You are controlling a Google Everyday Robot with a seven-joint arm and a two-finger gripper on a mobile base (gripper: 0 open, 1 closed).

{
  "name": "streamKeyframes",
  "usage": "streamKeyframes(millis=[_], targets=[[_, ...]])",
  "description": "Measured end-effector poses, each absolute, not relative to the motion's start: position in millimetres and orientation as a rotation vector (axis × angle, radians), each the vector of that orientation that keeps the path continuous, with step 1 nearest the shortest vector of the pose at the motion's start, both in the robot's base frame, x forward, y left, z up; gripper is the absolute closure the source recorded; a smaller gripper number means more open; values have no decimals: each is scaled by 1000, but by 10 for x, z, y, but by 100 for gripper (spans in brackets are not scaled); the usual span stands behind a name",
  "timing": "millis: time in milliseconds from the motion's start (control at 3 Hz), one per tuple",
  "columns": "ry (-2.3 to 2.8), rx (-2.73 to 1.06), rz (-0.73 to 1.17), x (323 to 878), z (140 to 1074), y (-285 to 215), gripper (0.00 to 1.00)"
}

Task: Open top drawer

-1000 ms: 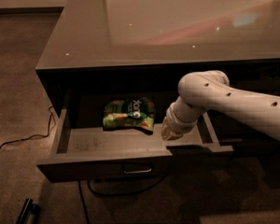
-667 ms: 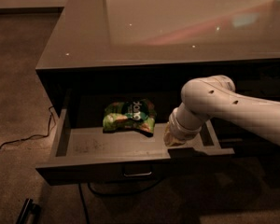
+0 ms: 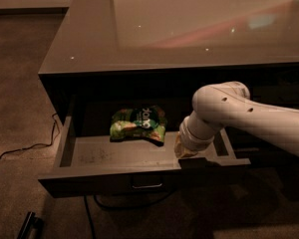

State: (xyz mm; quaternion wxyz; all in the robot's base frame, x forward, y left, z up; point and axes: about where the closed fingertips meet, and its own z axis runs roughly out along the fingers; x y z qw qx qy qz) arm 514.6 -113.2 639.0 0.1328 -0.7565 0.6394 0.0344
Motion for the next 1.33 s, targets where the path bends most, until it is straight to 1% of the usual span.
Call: streamKeyframes(millis=[667, 1000, 1333], targets=[[1855, -2195, 100, 5146, 6390, -1132, 12], [1855, -2195, 100, 5146, 6390, -1132, 0], [1855, -2195, 100, 5146, 6389, -1132, 0]])
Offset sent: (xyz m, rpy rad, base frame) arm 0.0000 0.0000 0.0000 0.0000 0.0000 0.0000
